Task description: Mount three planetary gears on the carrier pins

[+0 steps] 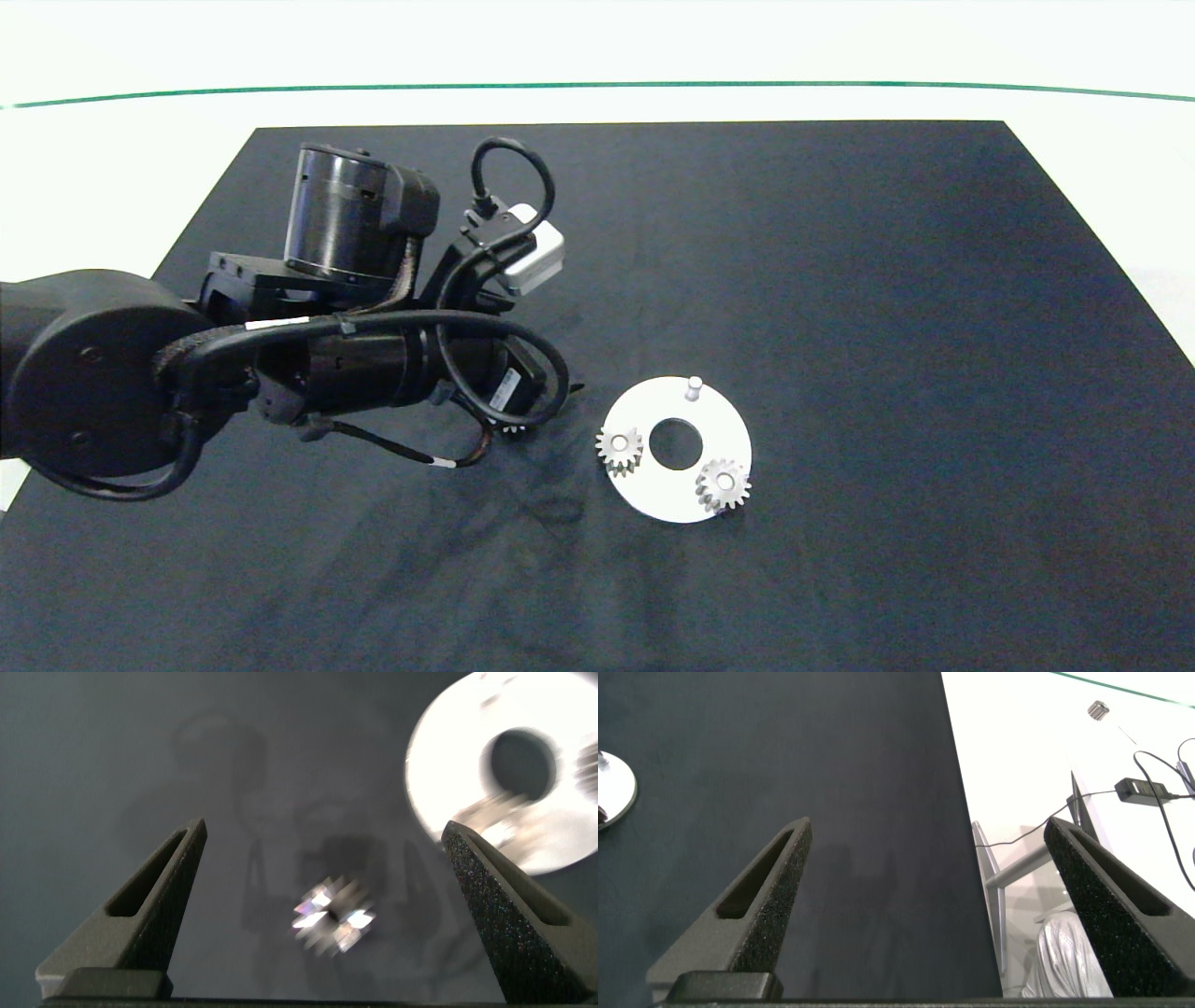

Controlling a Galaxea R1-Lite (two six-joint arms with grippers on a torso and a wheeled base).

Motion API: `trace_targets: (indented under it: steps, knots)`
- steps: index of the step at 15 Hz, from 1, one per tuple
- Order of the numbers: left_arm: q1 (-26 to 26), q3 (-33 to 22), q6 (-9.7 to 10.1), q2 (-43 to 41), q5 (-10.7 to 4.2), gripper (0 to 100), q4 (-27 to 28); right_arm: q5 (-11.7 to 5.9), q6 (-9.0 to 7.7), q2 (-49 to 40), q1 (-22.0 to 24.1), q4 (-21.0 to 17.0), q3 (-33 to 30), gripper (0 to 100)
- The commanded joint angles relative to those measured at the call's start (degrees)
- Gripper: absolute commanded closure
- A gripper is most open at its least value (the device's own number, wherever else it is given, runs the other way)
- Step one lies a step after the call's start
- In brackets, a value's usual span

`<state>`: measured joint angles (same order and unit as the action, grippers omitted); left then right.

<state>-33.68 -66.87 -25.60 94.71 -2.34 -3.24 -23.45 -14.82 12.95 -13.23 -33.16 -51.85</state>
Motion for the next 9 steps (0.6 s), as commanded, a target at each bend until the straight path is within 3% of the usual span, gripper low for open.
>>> trace_targets:
  steps: [1,5,9]
  knots:
    - [5.56,6.40,-0.06,-4.45,1.02,0,-0.89,-0.10,-0.12,0.50,-0.04,-0.15,-0.80,0]
    - [5.82,12.46,0.38,-3.83,1.90,0,-8.89,-0.10,-0.12,0.76,0.04,-0.24,-2.65,0]
    - [3.98,13.43,0.55,-2.51,1.37,0,-11.35,-0.10,-0.12,1.03,0.04,-0.33,-3.26,0]
